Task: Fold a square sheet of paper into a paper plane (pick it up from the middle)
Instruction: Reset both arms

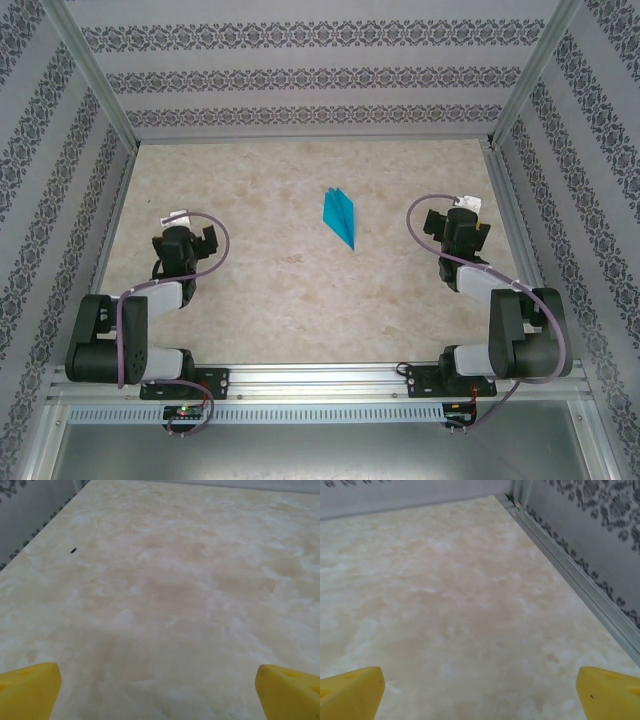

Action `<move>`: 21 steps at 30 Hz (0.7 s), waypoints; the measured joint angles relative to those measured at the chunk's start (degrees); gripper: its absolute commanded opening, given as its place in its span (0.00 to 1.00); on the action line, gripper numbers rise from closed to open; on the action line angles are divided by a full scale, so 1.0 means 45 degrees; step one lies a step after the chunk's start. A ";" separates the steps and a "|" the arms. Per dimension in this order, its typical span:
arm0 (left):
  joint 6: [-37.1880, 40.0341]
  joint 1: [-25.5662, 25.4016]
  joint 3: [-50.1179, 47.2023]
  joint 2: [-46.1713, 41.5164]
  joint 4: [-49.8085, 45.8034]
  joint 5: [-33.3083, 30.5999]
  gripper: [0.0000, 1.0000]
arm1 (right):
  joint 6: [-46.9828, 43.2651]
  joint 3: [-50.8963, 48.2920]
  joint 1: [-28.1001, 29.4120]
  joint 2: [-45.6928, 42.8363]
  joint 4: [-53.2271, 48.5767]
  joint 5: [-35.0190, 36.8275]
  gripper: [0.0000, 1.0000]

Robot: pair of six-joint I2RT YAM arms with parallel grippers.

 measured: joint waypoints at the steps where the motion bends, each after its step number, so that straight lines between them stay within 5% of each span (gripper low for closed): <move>1: 0.0078 0.0039 0.0000 0.0151 0.0398 0.0291 1.00 | -0.0131 -0.0126 0.0000 0.0005 0.0505 -0.0199 0.98; 7: 0.0597 0.0044 0.0000 0.0991 0.2268 0.1758 1.00 | -0.0563 -0.0806 -0.0063 0.0899 0.3157 -0.1107 0.98; 21: 0.1156 0.0029 0.0005 0.2331 0.3900 0.2851 1.00 | -0.0903 -0.1297 -0.0228 0.1501 0.5241 -0.2419 0.98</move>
